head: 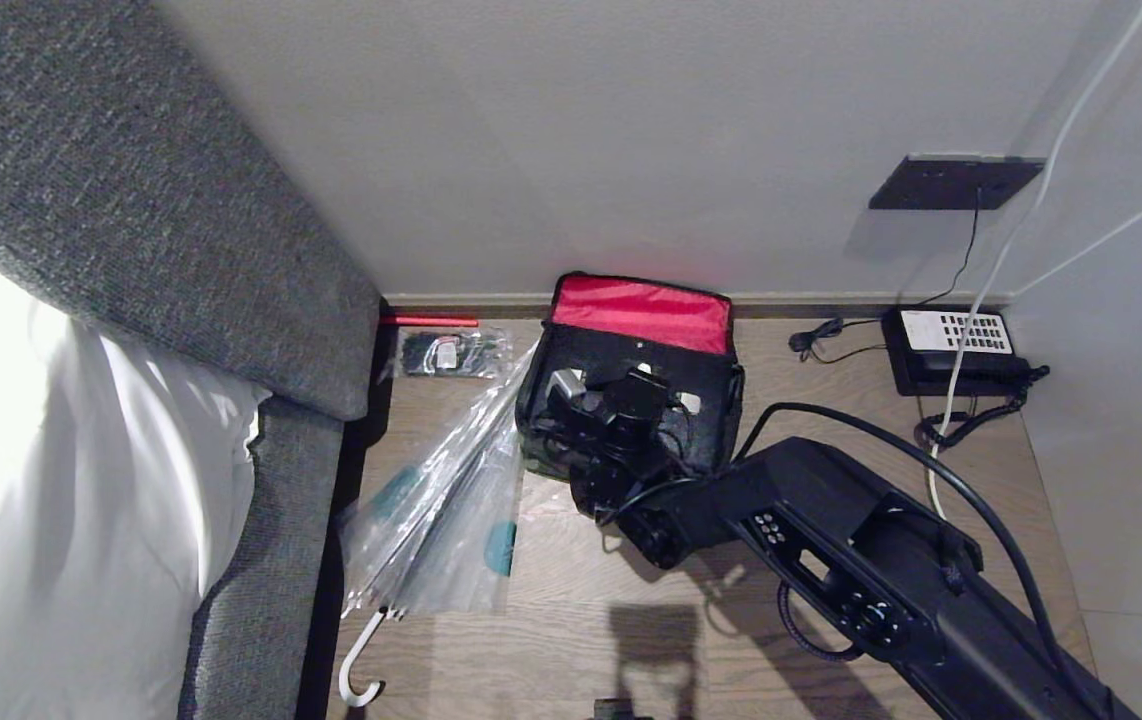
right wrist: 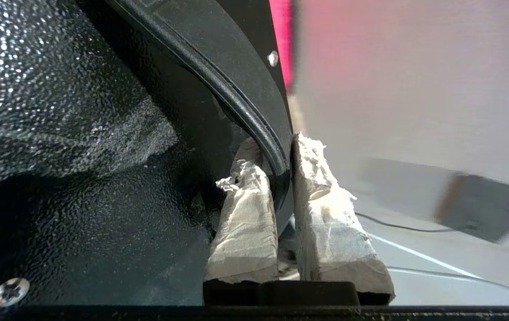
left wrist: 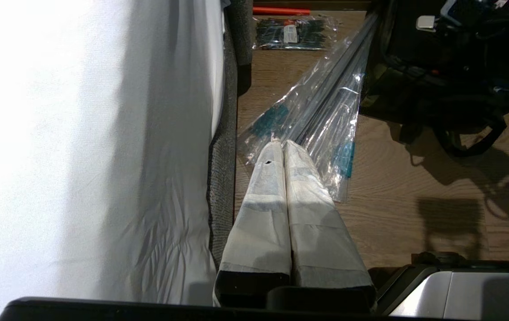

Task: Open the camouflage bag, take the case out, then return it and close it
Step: Grip the handle

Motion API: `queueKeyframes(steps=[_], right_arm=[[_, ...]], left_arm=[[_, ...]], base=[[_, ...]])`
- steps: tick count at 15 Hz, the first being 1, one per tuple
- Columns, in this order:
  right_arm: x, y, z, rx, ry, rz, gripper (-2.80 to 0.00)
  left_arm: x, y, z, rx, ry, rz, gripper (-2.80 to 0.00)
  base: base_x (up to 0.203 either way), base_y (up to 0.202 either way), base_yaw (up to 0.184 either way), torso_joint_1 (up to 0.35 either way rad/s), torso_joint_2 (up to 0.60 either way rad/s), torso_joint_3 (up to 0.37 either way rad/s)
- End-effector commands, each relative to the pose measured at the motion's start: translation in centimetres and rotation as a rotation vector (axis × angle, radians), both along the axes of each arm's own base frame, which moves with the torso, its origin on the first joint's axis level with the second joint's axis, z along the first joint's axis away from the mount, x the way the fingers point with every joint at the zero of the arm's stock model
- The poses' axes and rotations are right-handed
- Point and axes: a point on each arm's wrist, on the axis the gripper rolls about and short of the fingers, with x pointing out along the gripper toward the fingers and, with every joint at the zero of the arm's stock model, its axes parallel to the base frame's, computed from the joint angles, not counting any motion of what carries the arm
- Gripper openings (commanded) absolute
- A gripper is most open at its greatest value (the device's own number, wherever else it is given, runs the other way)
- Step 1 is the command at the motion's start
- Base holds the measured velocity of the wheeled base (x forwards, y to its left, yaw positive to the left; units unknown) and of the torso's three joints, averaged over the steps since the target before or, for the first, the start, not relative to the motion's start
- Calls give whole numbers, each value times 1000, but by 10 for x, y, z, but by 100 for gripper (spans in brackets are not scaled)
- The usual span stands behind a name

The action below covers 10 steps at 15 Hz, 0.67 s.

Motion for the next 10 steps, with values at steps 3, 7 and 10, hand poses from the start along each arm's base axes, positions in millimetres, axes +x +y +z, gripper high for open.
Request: queueKeyframes(steps=[3, 7, 10], right_arm=[[1, 0, -2, 28, 14, -3, -280], [0, 0, 2, 68, 8, -7, -280], [-1, -1, 18, 85, 4, -12, -280]], left_arm=[[0, 0, 0, 0, 1, 0, -280], [0, 0, 0, 0, 1, 0, -280], [0, 0, 0, 0, 1, 0, -280]], base=[[0, 0, 0, 0, 0, 0], [0, 0, 0, 0, 0, 0], [0, 0, 0, 0, 0, 0]])
